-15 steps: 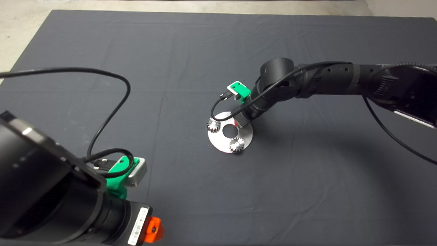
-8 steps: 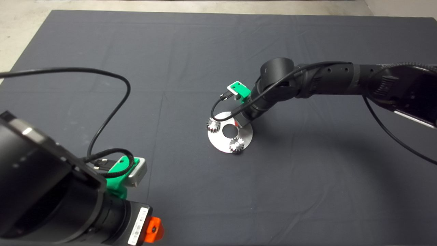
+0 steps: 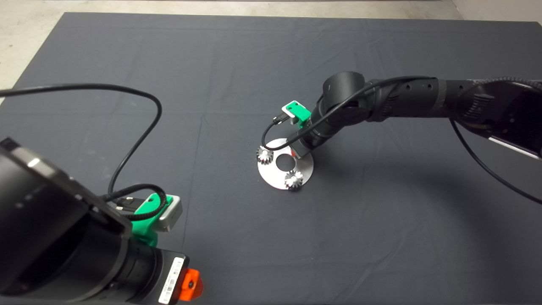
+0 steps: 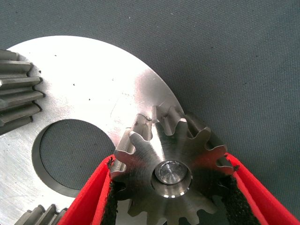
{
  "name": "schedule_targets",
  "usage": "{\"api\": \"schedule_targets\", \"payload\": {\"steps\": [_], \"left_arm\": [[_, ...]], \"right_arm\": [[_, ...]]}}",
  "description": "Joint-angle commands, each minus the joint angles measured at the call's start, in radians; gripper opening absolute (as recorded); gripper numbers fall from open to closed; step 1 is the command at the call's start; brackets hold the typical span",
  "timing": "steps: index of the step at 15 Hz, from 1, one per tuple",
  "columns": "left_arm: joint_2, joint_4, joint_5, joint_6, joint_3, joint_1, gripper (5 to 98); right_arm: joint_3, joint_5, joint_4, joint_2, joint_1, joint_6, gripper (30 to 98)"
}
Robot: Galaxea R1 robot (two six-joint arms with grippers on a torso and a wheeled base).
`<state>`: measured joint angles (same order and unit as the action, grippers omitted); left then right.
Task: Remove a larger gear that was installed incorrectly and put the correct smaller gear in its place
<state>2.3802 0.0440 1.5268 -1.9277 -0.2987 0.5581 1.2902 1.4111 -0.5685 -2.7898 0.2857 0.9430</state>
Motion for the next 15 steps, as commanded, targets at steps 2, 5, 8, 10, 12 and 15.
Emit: {"api": "schedule_targets", "payload": {"steps": [2, 5, 8, 10, 12, 15], "left_arm": [[0.003, -0.024, 0.096, -0.008, 0.020, 0.019, 98.2], [0.004, -0.024, 0.096, -0.010, 0.020, 0.019, 98.2], [0.004, -0.024, 0.096, -0.009, 0.020, 0.019, 98.2], [0.004, -0.024, 0.096, -0.010, 0.020, 0.019, 98.2], [0.004, -0.024, 0.096, -0.010, 0.020, 0.019, 98.2], [0.004, -0.024, 0.096, -0.010, 0.020, 0.019, 98.2]], "right_arm": [[-0.016, -0.007, -0.019, -0.004, 0.052, 0.007, 48.5], [-0.040, -0.007, -0.017, -0.004, 0.070, 0.011, 48.5], [-0.065, -0.007, -0.014, -0.003, 0.098, 0.016, 48.5], [-0.069, -0.006, -0.013, 0.000, 0.105, 0.016, 48.4], [-0.088, -0.005, -0.011, 0.014, 0.116, 0.017, 48.4], [-0.151, -0.004, 0.004, 0.118, 0.115, 0.020, 48.4]]}}
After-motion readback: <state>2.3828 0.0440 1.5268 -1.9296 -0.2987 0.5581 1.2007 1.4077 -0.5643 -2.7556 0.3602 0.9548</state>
